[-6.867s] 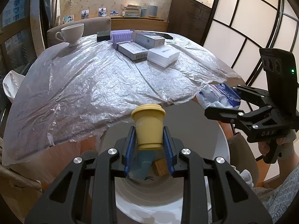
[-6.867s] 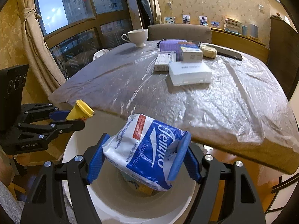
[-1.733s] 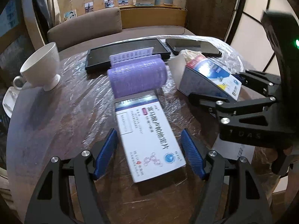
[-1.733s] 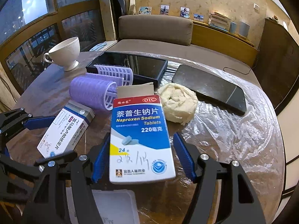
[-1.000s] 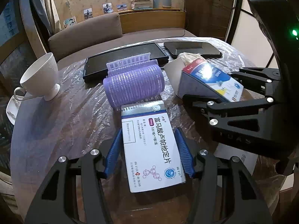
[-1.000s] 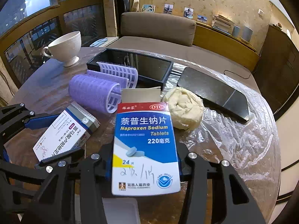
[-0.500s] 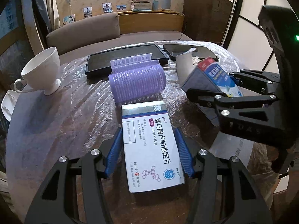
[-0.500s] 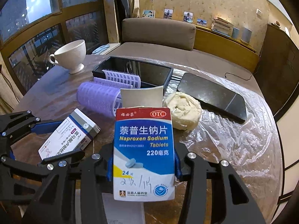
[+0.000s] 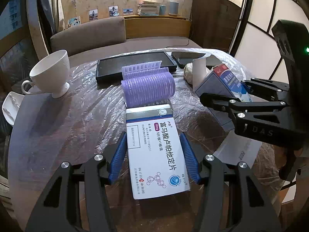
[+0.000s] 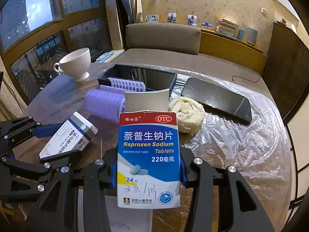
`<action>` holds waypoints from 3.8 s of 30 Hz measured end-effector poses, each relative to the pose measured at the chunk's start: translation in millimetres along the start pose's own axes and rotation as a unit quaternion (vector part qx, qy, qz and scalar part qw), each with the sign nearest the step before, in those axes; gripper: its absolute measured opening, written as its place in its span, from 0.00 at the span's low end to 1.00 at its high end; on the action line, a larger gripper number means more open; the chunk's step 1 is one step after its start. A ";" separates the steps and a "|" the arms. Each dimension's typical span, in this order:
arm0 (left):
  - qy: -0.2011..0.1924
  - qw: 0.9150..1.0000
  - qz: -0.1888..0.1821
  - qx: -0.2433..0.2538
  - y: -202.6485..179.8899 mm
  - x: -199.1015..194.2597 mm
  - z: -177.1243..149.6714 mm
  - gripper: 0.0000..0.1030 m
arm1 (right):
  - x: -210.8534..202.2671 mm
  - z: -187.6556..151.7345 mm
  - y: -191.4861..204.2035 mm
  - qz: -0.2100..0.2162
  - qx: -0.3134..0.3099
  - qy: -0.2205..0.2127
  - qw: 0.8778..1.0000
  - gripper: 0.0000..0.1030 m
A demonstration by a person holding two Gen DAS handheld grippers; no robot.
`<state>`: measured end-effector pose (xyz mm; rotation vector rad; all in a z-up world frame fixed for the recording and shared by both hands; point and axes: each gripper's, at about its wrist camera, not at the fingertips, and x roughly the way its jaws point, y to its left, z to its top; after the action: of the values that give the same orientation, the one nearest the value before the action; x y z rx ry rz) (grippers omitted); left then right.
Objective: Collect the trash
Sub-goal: 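Lift and carry both medicine boxes with both tools over the white bin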
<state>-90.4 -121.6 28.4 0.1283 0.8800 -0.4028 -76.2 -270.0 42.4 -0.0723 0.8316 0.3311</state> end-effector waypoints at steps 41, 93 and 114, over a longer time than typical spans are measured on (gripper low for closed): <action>-0.031 0.999 -0.017 0.017 -15.4 -70.1 -60.2 0.55 | -101.6 -75.9 45.9 0.070 -0.030 -0.038 0.996 0.44; -0.020 0.999 -0.040 0.013 -38.3 -129.7 -154.8 0.55 | -152.8 -175.1 97.0 0.142 -0.053 -0.007 0.988 0.44; -0.001 0.999 -0.032 0.009 -48.0 -128.0 -184.6 0.55 | -132.6 -204.1 110.8 0.153 -0.048 0.040 0.986 0.44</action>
<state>-315.4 -78.4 12.4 0.1167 0.8811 -0.4706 -339.7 -238.7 9.5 -0.0477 0.9064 0.6618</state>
